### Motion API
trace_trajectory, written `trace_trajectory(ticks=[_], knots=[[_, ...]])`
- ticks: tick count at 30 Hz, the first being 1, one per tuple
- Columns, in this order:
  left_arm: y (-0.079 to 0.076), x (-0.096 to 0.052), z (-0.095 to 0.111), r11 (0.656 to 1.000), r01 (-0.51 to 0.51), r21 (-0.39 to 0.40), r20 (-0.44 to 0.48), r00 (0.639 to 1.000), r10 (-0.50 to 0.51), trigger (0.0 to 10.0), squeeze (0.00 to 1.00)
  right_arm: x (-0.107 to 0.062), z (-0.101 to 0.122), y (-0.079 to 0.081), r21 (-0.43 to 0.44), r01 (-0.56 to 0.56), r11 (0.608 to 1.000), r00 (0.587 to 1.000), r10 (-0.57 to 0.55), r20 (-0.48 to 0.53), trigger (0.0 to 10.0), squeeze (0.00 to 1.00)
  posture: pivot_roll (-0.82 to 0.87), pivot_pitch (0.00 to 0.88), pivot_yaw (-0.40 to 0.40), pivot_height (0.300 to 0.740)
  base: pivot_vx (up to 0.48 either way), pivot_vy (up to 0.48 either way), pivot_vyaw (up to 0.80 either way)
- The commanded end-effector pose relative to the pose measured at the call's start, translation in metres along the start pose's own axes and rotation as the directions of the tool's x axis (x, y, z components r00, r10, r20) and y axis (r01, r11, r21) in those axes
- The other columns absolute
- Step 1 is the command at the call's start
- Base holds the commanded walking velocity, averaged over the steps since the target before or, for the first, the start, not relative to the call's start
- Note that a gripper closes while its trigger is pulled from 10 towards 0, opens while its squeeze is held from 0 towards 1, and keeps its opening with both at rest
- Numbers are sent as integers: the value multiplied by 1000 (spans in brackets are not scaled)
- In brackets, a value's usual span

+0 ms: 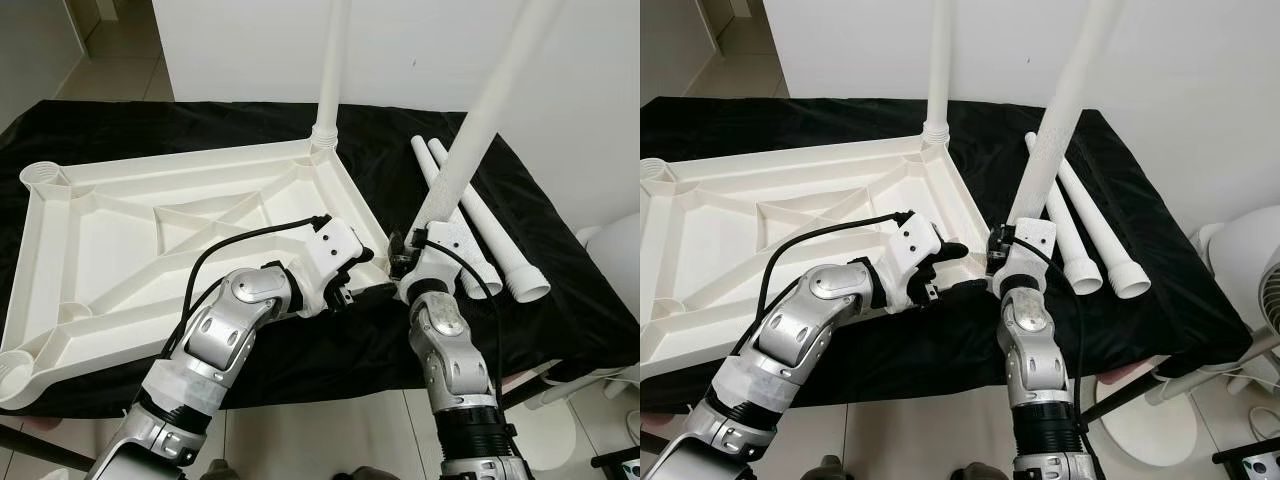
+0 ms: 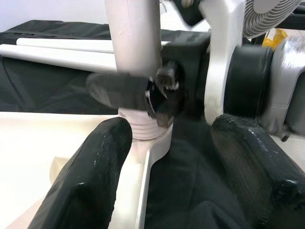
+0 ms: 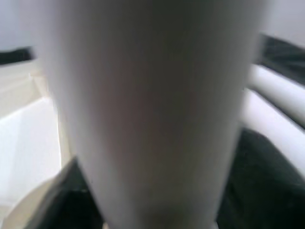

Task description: Building children table

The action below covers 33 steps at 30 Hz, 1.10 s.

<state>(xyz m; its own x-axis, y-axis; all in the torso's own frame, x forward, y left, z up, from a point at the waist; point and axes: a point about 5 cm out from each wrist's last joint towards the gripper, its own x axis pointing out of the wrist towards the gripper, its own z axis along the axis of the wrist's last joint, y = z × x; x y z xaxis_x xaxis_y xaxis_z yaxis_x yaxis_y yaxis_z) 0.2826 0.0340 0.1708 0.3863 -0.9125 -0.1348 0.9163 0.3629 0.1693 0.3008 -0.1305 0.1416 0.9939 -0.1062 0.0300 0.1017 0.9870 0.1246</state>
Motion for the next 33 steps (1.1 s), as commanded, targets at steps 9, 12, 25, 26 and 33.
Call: trace_trajectory(ticks=[9, 12, 25, 26, 33], knots=[[-1, 1, 3, 1000, -25, 13, 17, 1000, 25, 10000, 0, -6, -8, -17, -44, -44, 998, 999, 44, -9, 10000, 1000, 45, 0, -71, 740, 0, 0, 0], [0, 1, 4, 1000, -28, 15, 19, 999, 27, 10000, 0, -2, -11, -25, -72, -121, 990, 992, 119, -33, 10000, 286, 46, 0, -69, 740, 0, 0, 0], [3, 3, 6, 999, -40, 18, 24, 999, 40, 10000, 0, 9, -12, -29, -185, -424, 887, 905, 418, -70, 10000, 0, 46, 0, -58, 740, 0, 0, 0], [4, 3, 7, 999, -42, 19, 25, 999, 41, 10000, 0, 11, -13, -25, -188, -478, 858, 878, 471, -85, 10000, 0, 48, 0, -55, 740, 0, 0, 0], [6, 4, 9, 999, -47, 25, 30, 998, 46, 10000, 0, 19, -12, -9, -209, -663, 719, 748, 649, -139, 10000, 0, 58, 0, -60, 740, 0, 0, 0]])
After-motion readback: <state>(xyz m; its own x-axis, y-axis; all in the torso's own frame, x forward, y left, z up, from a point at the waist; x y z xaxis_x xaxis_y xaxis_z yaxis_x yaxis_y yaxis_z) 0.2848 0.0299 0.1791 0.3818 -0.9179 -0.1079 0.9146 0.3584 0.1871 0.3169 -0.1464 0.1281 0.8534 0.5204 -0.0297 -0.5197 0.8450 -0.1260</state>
